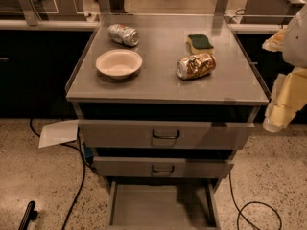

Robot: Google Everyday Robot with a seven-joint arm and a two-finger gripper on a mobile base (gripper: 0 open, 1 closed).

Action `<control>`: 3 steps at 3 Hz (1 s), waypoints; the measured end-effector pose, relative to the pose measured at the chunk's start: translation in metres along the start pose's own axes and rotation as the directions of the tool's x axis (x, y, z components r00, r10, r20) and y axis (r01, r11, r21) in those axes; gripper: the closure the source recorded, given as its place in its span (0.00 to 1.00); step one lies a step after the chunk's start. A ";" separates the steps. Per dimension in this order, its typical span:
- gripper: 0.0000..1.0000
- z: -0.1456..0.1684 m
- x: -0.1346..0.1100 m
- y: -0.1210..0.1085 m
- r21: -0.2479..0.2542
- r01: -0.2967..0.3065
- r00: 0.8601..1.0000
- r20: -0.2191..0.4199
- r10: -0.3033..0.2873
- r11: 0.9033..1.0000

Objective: Place orange can into bottom drawer

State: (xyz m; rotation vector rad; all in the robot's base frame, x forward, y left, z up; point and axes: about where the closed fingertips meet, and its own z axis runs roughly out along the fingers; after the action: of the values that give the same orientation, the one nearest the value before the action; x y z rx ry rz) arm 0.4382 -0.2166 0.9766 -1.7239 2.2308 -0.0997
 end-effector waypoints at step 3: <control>0.00 0.035 -0.010 -0.042 -0.062 0.144 0.983 0.125 -0.136 0.988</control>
Offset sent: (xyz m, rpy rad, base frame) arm 0.0576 -0.0065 -0.0238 0.1028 0.0136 0.2084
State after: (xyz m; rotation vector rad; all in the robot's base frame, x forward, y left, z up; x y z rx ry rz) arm 0.4898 -0.2138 0.9558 -1.8708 2.0492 0.0507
